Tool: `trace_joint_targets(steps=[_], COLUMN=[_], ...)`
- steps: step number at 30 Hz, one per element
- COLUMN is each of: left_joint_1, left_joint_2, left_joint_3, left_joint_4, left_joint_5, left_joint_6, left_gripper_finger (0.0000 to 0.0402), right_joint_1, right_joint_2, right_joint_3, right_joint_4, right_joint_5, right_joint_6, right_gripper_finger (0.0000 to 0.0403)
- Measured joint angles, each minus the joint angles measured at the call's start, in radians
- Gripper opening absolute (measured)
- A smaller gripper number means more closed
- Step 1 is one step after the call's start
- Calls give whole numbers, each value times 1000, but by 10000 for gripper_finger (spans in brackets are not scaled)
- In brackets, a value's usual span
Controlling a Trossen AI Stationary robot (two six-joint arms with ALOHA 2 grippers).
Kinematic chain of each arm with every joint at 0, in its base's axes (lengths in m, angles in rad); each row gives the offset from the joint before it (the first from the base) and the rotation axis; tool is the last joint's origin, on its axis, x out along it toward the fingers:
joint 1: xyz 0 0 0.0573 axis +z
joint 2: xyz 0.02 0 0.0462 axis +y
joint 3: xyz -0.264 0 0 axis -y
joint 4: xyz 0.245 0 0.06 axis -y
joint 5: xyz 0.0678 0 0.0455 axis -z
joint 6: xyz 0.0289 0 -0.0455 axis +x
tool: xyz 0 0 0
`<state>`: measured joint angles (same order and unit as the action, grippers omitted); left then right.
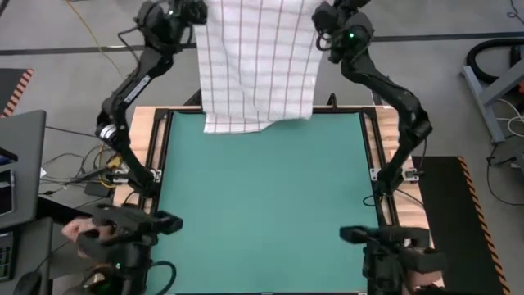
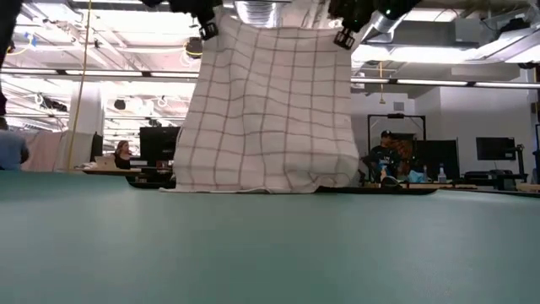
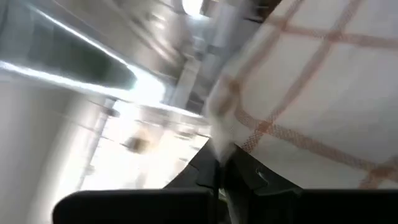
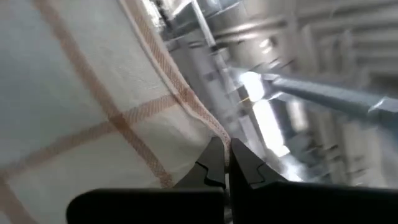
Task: Roll towel
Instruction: Fold the white towel
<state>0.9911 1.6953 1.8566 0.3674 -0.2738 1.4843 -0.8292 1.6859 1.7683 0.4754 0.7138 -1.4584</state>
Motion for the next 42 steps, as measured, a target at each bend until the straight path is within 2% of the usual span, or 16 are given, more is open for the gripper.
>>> trace_joint_targets(steps=[2,5,7,10,12,15,18,20,23,25,30,34,36,40,42], left_joint_1=[-14,-33,-48,-78,-103,-138,-170,-181,-186,-185,-219,-313,-383,-546,-635], left_joint_2=[20,23,20,-2,-28,-84,-140,-176,-218,-235,-265,-296,-316,-362,-395], left_joint_3=[52,128,177,251,283,288,287,287,287,287,285,285,285,283,260], left_joint_4=[51,153,219,213,188,62,-184,-384,-708,-936,-1438,-1711,-1802,-1907,-1913], left_joint_5=[17,62,116,187,191,131,34,15,17,32,101,108,71,-39,-102], left_joint_6=[18,-37,-94,-187,-244,-299,-373,-431,-598,-700,-932,-1073,-1149,-1290,-1364], left_gripper_finger=[0,0,0,0,0,0,0,0,0,0,0,0,0,0,0], right_joint_1=[1,12,28,58,95,152,214,253,301,331,420,515,573,699,758], right_joint_2=[28,54,62,62,42,9,-17,-27,-46,-52,-50,-49,-53,-107,-120], right_joint_3=[60,190,279,398,444,467,466,465,465,465,463,446,405,311,287], right_joint_4=[77,113,111,106,82,17,-120,-258,-594,-867,-1549,-1991,-2039,-2001,-2049], right_joint_5=[-17,-50,-71,-82,-78,-43,52,146,256,303,320,330,354,295,290], right_joint_6=[-103,-132,-106,-36,-11,-8,-5,32,229,436,1009,1449,1587,1628,1734], right_gripper_finger=[11,11,11,11,11,11,11,11,11,11,11,11,11,11,11])
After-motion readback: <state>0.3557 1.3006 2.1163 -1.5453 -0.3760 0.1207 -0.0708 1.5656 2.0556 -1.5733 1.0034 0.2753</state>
